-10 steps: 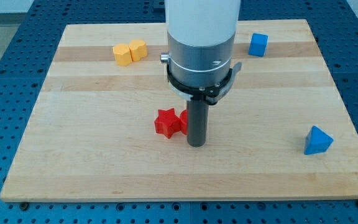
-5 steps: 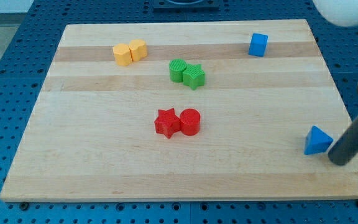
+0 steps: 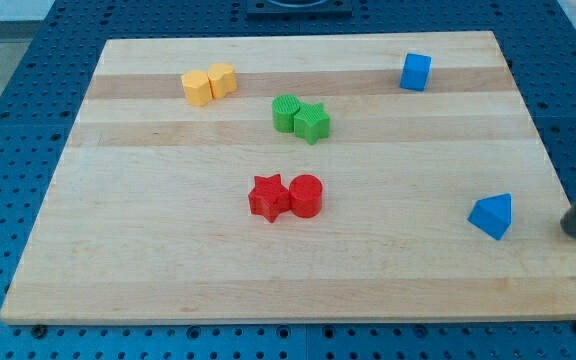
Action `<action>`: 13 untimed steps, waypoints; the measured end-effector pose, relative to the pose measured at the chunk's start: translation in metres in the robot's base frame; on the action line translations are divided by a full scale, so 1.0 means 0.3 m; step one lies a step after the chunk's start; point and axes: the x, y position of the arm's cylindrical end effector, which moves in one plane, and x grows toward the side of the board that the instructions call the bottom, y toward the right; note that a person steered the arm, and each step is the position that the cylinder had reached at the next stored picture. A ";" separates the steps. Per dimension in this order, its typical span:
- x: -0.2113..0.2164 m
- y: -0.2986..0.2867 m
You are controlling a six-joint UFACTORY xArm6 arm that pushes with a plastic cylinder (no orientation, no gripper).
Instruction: Move the blue triangle diagonally below to the blue cube
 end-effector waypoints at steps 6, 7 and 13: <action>-0.082 -0.077; -0.023 -0.157; -0.151 -0.521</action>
